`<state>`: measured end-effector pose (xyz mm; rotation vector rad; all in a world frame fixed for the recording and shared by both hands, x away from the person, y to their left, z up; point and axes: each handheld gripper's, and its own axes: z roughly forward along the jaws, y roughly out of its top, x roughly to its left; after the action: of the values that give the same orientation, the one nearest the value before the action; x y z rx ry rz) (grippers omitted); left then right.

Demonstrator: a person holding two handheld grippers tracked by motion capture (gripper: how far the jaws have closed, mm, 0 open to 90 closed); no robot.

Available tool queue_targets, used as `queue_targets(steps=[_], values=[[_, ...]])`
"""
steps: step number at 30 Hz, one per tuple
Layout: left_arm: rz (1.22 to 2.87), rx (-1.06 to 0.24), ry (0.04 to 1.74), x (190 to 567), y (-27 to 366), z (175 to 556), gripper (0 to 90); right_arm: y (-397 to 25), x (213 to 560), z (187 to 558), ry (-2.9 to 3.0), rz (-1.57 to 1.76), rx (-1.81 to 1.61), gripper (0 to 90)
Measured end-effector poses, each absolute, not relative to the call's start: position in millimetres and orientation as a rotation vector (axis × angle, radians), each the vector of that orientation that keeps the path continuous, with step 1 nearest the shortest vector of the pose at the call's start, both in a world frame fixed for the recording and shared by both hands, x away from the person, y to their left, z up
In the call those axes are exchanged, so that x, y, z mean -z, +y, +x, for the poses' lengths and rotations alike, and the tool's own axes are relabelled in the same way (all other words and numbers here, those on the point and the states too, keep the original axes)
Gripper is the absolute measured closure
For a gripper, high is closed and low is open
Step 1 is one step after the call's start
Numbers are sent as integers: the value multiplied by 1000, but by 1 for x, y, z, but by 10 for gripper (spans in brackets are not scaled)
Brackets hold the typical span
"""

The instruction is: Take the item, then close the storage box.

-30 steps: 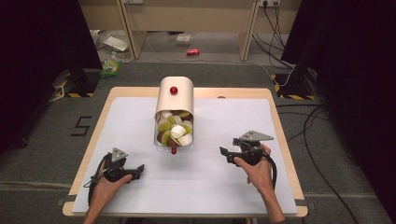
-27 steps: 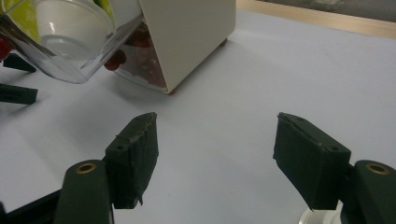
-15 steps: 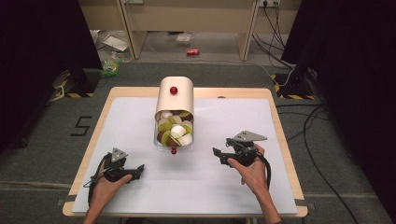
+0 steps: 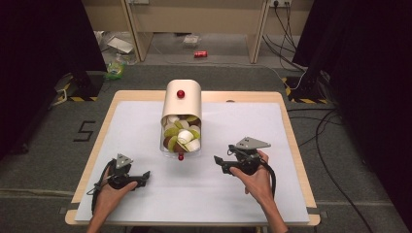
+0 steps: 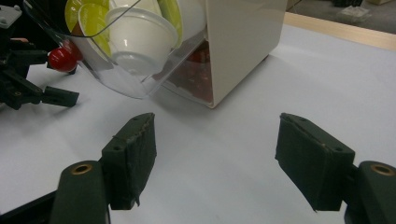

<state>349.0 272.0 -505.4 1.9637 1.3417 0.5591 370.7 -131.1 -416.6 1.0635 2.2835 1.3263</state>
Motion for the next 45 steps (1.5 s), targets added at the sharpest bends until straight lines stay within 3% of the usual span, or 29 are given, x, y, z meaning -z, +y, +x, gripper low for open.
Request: queue_targets(steps=[11, 45], values=[[1964, -559, 1342, 505, 272, 349, 67, -122, 414, 367, 2290, 1049, -1348, 242], [1963, -560, 1341, 505, 272, 349, 68, -90, 416, 365, 2324, 962, -1343, 232]])
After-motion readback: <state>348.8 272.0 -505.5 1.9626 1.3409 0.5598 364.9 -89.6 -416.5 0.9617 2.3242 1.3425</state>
